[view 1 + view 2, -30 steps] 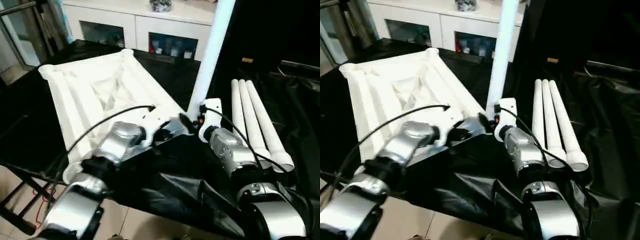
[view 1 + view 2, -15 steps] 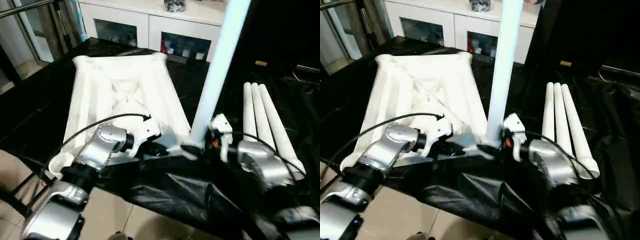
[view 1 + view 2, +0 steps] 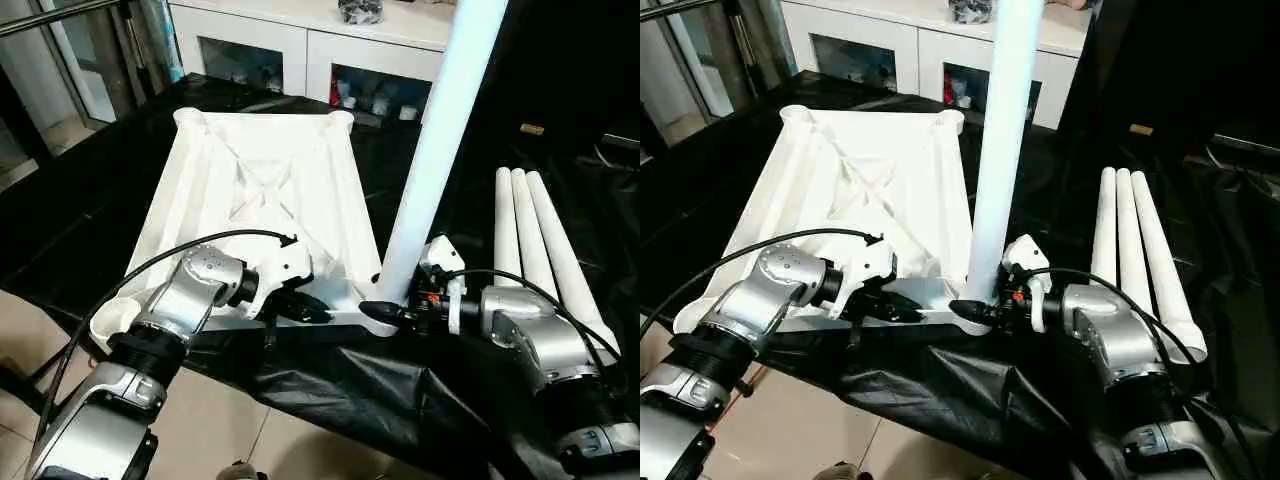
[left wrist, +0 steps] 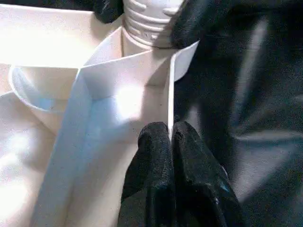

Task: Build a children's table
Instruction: Rotate leg to tighten

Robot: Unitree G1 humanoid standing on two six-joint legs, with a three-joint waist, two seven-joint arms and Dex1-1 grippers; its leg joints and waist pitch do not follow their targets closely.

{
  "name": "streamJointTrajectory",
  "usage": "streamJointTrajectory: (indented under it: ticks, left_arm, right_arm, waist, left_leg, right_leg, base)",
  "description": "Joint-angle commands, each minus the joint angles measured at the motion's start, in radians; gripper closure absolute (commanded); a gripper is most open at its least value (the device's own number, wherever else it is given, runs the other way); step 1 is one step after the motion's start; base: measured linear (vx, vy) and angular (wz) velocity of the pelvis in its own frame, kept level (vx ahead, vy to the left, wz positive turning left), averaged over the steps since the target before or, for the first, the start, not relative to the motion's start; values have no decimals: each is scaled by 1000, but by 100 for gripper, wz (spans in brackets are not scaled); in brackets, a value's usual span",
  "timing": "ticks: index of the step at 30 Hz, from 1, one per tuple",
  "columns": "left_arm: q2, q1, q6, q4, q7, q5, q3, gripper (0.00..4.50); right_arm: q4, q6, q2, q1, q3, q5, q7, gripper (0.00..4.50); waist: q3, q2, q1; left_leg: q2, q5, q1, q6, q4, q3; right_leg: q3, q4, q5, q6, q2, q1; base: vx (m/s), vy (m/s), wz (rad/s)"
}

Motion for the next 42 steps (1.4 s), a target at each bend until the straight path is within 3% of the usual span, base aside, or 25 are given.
streamJointTrajectory:
  ticks: [1, 7, 10, 14, 16, 18, 22, 27, 29, 35, 36, 42]
  left_arm:
    - [-82, -38, 2, -26, 46, -26, -6, 450]
    - [-160, -94, 25, 56, 231, 15, 17, 450]
    - [-217, -129, 33, 107, 371, 35, 37, 450]
    - [-250, -141, 32, 124, 412, 47, 41, 450]
    - [-251, -129, 23, 106, 386, 41, 33, 450]
    - [-247, -123, 20, 99, 374, 39, 30, 450]
    - [-230, -111, 0, 93, 336, 30, 21, 450]
    - [-172, -65, -32, 29, 182, -2, -2, 450]
    - [-162, -59, -31, 20, 160, -7, -4, 450]
    - [-110, -34, -38, -17, 49, -19, -22, 450]
    - [-97, -32, -40, -19, 31, -19, -24, 450]
    - [-47, -25, -42, -29, -51, -22, -29, 450]
  right_arm:
    - [68, -5, 63, -22, 37, -41, -103, 171]
    - [305, -33, 191, -141, -75, -53, -475, 174]
    - [425, -44, 244, -215, -130, -63, -719, 174]
    - [487, -93, 280, -258, -154, -65, -776, 174]
    - [480, -127, 290, -266, -158, -51, -704, 118]
    - [478, -134, 290, -269, -163, -44, -675, 118]
    - [469, -161, 271, -266, -126, -59, -601, 68]
    - [278, -172, 167, -151, -8, -50, -260, 68]
    - [245, -164, 145, -130, 3, -43, -210, 68]
    - [100, -120, 36, -46, 43, -4, -14, 68]
    - [69, -108, 12, -29, 51, 4, 25, 83]
    - [-45, -23, -63, 22, 69, 36, 149, 129]
  waist:
    - [-68, 2, -7]
    - [-66, 6, -38]
    - [-67, 8, -44]
    - [-72, 7, -44]
    - [-75, 4, -41]
    - [-76, 4, -40]
    - [-75, 4, -39]
    - [-74, 3, -31]
    - [-74, 3, -28]
    - [-68, 4, -16]
    - [-67, 4, -12]
    - [-70, 4, 5]
  left_leg:
    - [57, -173, 12, 22, -70, -22]
    - [52, -211, 16, 1, -70, -25]
    - [50, -209, 17, -4, -69, -25]
    - [53, -188, 12, 10, -68, -24]
    - [54, -150, 10, 33, -66, -21]
    - [53, -127, 7, 53, -65, -20]
    - [53, -133, 8, 66, -64, -18]
    - [57, -135, 6, 81, -64, -19]
    - [60, -134, 10, 93, -65, -18]
    - [61, -177, 13, 68, -69, -19]
    - [61, -188, 17, 68, -67, -16]
    - [61, -169, 13, 69, -68, -16]
  right_leg:
    - [58, -87, -285, -178, -115, 51]
    - [57, -96, -336, -171, -112, 46]
    - [57, -96, -335, -176, -112, 46]
    - [58, -89, -266, -184, -112, 50]
    - [59, -78, -175, -203, -112, 54]
    - [59, -73, -121, -220, -111, 58]
    - [58, -76, -135, -229, -114, 59]
    - [59, -74, -122, -222, -113, 63]
    - [59, -72, -108, -229, -111, 59]
    - [57, -85, -217, -208, -112, 56]
    - [59, -88, -232, -202, -111, 52]
    - [57, -85, -235, -187, -111, 53]
  base:
    - [0, 0, 0]
    - [0, 0, 0]
    - [0, 0, 0]
    - [0, 0, 0]
    - [0, 0, 0]
    - [0, 0, 0]
    - [0, 0, 0]
    - [0, 0, 0]
    - [0, 0, 0]
    - [0, 0, 0]
    - [0, 0, 0]
    - [0, 0, 0]
